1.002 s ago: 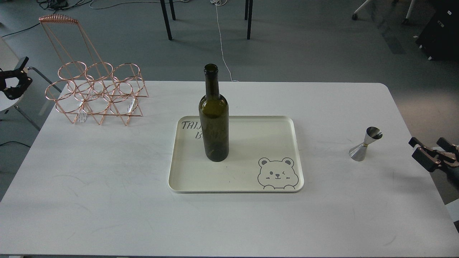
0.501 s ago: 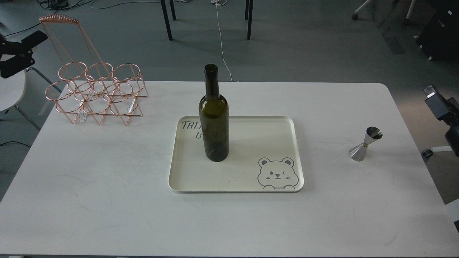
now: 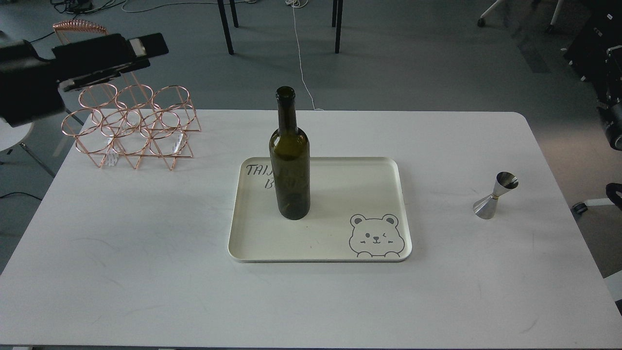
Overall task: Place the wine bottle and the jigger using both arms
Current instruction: 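Reach the left gripper toward the neck of the green wine bottle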
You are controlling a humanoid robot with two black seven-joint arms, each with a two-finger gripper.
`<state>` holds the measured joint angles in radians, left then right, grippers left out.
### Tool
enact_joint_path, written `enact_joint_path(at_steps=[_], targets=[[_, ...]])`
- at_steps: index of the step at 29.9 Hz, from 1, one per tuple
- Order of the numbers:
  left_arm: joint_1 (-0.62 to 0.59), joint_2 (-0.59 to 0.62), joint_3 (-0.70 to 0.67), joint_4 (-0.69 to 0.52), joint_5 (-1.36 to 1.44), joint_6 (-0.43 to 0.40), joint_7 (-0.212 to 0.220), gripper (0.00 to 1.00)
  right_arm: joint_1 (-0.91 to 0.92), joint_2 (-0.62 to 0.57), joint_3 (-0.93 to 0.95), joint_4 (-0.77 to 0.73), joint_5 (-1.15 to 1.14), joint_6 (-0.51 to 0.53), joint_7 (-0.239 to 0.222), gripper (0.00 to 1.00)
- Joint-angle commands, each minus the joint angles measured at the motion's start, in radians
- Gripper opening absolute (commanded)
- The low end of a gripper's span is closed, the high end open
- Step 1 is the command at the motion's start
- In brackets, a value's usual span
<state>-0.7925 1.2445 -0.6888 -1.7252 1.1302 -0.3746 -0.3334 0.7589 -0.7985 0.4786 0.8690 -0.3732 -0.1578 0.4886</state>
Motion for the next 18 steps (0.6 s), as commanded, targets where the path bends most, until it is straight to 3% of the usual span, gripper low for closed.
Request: enact_joint_path(at_steps=[1,8,11,15,18], targets=[[0.001,-0.071,0.011,-0.028,0.253,0.057,0.0,0.98,0.028,0.021,0.021,-0.057,0.121,0.116,0.0,0.95],[0.016,-0.244,0.06,-0.034,0.62,0.086,0.002,0.98,0.086,0.113,0.035,-0.241,0.296,0.303,-0.028,0.95],[0.016,-0.307,0.11,-0.025,0.784,0.13,0.007,0.98,0.089,0.117,0.035,-0.245,0.313,0.319,-0.03,0.95],[0.018,-0.394,0.195,0.035,0.888,0.264,0.017,0.98,0.089,0.119,0.035,-0.242,0.313,0.319,-0.03,0.95],[0.018,-0.445,0.209,0.104,0.882,0.292,0.06,0.98,0.091,0.119,0.044,-0.237,0.313,0.319,-0.03,0.95]])
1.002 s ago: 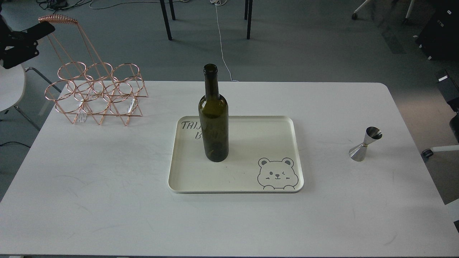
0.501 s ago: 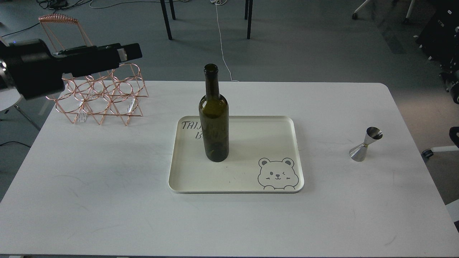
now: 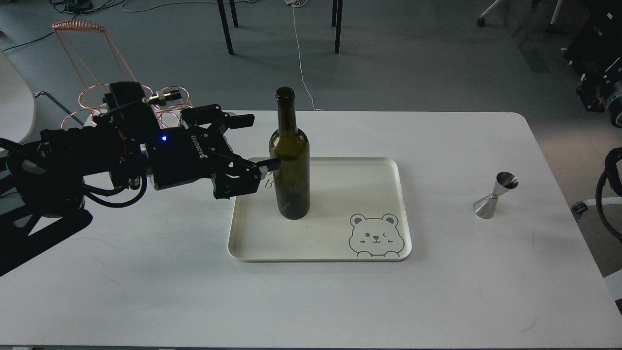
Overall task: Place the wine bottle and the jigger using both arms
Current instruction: 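Reach the left gripper toward the neck of the green wine bottle, then close the left gripper around the bottle neck and lift it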
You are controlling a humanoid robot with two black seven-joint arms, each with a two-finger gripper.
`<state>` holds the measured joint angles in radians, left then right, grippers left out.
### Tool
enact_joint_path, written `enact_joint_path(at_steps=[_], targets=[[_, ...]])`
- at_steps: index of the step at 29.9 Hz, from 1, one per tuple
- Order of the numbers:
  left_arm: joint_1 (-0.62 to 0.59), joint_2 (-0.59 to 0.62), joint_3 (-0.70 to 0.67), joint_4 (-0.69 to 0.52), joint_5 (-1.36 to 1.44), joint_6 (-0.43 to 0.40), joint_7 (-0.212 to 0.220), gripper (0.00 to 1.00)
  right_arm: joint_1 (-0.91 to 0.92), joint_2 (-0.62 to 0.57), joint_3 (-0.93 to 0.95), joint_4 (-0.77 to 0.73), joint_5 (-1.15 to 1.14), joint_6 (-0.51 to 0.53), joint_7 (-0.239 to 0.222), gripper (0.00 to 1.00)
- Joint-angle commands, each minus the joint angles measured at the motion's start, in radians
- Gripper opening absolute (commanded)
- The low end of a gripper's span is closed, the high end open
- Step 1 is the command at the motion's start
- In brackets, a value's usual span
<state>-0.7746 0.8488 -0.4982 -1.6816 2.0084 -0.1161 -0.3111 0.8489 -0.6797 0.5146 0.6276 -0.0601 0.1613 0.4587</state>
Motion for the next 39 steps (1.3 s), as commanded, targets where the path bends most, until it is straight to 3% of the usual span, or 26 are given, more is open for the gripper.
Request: enact_joint_path(at_steps=[1,3,12,21,27,39], targets=[[0.0,-0.06,0.014,0.069,0.003,0.033,0.052,0.98,0.001,0.0,0.012,0.004,0.0,0.0,0.0,0.95],[0.0,-0.083,0.006,0.083,0.001,0.036,0.075,0.98,0.001,0.0,0.013,0.004,0.0,0.0,0.0,0.95],[-0.002,-0.143,-0.013,0.089,-0.036,0.078,0.106,0.95,0.001,0.0,0.013,0.001,0.0,0.0,0.0,0.95],[0.0,-0.185,-0.013,0.118,-0.051,0.078,0.109,0.83,0.001,0.0,0.013,0.001,0.0,0.0,0.0,0.95],[-0.002,-0.206,-0.014,0.134,-0.051,0.078,0.109,0.69,-0.001,0.0,0.012,-0.002,0.0,0.0,0.0,0.95],[-0.006,-0.229,-0.051,0.175,-0.053,0.079,0.106,0.56,-0.002,0.002,0.01,-0.005,-0.001,0.0,0.002,0.95]])
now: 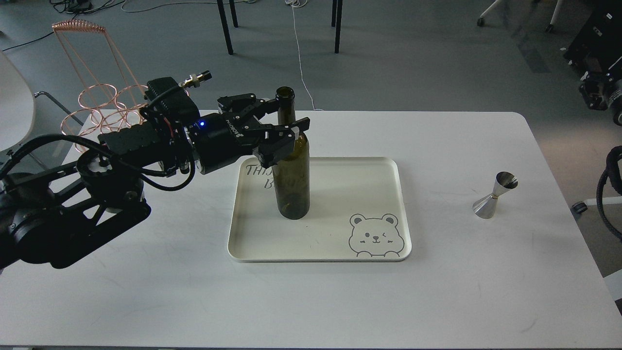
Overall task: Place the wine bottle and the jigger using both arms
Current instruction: 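Close the left gripper around the bottle neck and lift it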
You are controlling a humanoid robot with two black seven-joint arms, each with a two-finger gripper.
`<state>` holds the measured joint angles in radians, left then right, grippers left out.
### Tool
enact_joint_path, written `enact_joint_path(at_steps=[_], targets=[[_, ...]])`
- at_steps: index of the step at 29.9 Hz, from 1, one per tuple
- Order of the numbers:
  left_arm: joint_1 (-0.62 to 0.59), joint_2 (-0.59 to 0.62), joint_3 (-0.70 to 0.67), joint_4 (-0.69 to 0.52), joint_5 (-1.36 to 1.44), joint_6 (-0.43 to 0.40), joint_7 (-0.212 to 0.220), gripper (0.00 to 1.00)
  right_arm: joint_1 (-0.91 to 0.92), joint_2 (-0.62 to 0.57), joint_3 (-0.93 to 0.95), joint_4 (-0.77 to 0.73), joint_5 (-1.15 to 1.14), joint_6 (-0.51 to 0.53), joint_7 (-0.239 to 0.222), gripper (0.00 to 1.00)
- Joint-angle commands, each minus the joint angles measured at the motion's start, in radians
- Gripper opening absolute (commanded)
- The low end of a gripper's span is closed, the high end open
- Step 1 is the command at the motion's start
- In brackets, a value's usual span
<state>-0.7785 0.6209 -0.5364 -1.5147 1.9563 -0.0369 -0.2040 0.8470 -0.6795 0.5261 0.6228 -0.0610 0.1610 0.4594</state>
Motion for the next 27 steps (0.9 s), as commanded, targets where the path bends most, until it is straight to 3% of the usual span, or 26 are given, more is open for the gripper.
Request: enact_joint_path(at_steps=[1,13,22,27], targets=[[-0.002,-0.001,-0.013,0.016,0.0,-0.001,-0.002,0.53,-0.002,0.0,-0.001,0.0,0.0,0.0,0.001,0.95],[0.001,0.011,-0.007,-0.001,-0.01,-0.001,-0.012,0.35,-0.002,0.0,-0.003,-0.001,0.0,0.0,0.001,0.95],[-0.01,0.068,-0.017,-0.084,-0.013,-0.008,-0.015,0.13,-0.002,0.0,-0.003,0.0,0.0,0.0,0.001,0.96],[-0.067,0.143,-0.045,-0.107,-0.147,-0.011,-0.011,0.11,0.001,-0.002,-0.005,0.0,0.0,0.002,0.001,0.96]])
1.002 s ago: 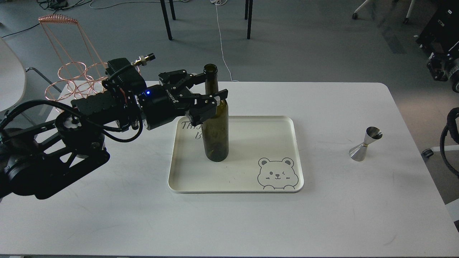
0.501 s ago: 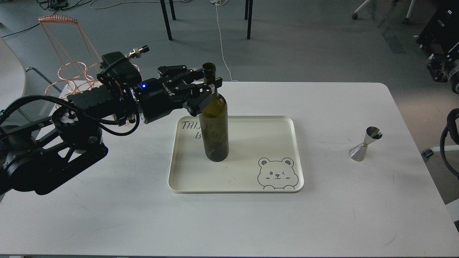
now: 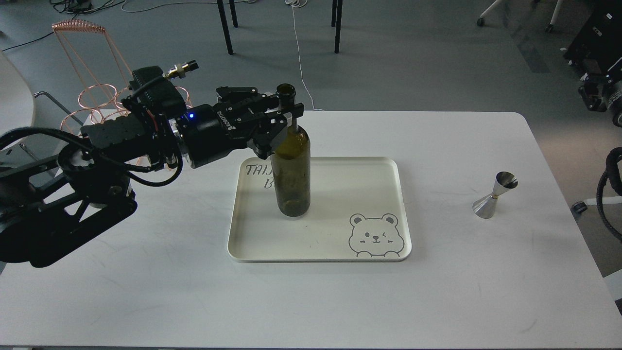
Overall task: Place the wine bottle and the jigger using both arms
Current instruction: 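Close the left gripper around the bottle neck and lift it, then carry the bottle over the copper wine rack with the left gripper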
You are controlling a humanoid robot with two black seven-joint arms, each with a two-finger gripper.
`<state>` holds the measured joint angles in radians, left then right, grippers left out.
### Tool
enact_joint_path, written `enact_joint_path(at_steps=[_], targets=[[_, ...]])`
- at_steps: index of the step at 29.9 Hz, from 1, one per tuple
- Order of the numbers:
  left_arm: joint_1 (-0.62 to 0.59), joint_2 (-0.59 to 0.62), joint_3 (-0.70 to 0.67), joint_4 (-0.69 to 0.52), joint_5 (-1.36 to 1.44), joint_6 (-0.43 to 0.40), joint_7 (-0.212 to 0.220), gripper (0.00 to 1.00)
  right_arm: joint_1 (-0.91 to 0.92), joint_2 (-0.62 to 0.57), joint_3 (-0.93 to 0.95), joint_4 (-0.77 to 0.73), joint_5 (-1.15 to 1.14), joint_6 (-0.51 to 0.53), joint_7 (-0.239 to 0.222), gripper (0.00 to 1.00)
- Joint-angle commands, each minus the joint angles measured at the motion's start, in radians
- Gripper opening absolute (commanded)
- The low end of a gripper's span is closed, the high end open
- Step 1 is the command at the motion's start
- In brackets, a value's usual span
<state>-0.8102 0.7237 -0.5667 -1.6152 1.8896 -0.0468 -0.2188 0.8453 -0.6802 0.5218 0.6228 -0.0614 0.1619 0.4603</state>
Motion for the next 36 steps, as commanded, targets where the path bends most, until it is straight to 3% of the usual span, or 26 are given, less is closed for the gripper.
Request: enact_joint_path(at_steps=[1,9,14,20,36], targets=[[-0.058,0.063,-0.016,-0.006,-0.114,-0.002,0.004,0.11,0.005,-0.001,0.0,0.001,0.0,0.001,0.0,0.96],[-0.193,0.282,-0.007,0.008,-0.19,-0.002,-0.001,0.09,0.005,-0.001,-0.002,0.003,-0.001,0.001,0.0,0.96],[-0.221,0.382,0.004,0.084,-0.178,-0.002,-0.023,0.07,0.005,-0.001,-0.003,0.003,-0.001,0.001,0.0,0.96],[-0.222,0.379,0.004,0.222,-0.081,-0.001,-0.028,0.07,0.005,0.001,-0.006,0.005,-0.003,0.001,0.0,0.96],[-0.214,0.29,0.068,0.337,-0.078,0.03,-0.02,0.07,0.005,-0.001,-0.008,0.008,-0.003,0.001,0.0,0.96]])
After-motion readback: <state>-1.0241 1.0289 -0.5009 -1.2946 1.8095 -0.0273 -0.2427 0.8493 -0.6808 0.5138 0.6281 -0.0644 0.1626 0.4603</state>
